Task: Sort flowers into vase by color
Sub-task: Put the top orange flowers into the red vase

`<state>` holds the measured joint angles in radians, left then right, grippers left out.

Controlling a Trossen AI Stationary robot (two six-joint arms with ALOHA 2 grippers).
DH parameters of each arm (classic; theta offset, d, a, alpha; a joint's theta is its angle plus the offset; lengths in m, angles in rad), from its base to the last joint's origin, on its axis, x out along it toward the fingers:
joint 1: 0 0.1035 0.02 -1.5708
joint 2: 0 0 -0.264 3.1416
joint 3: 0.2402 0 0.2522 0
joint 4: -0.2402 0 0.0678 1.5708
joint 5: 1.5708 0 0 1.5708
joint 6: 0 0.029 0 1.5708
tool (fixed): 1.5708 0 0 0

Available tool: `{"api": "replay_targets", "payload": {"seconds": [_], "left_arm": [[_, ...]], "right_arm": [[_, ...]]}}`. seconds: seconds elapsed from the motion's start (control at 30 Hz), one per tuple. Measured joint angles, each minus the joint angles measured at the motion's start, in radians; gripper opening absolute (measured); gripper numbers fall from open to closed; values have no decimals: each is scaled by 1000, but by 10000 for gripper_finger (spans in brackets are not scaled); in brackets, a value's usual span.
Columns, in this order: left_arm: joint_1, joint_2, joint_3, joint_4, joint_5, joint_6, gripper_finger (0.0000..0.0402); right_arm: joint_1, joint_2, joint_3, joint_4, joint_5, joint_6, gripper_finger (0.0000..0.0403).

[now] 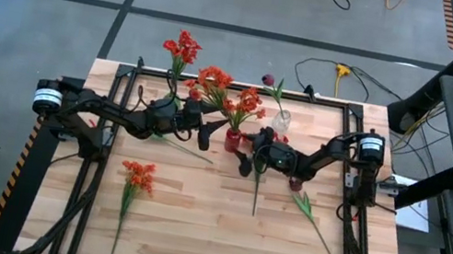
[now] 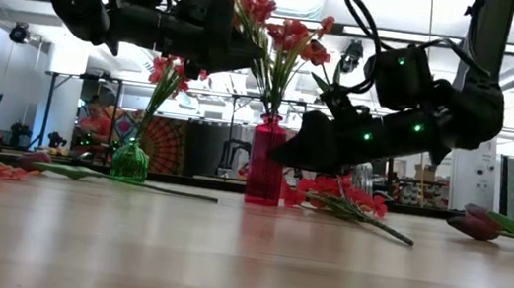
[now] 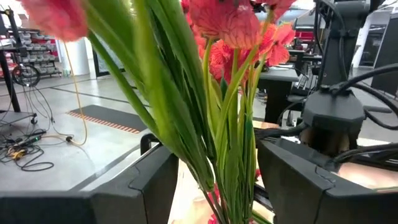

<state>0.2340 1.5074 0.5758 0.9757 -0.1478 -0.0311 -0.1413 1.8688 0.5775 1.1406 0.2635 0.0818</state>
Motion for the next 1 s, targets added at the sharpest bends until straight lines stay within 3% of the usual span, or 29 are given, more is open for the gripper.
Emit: {"api": "replay_targets", "payload": {"seconds": [1.0], "left_arm": [[0, 0, -2, -26, 0, 0, 201]], "right_arm": [[-25, -2, 39, 17, -9, -48, 304]]}}
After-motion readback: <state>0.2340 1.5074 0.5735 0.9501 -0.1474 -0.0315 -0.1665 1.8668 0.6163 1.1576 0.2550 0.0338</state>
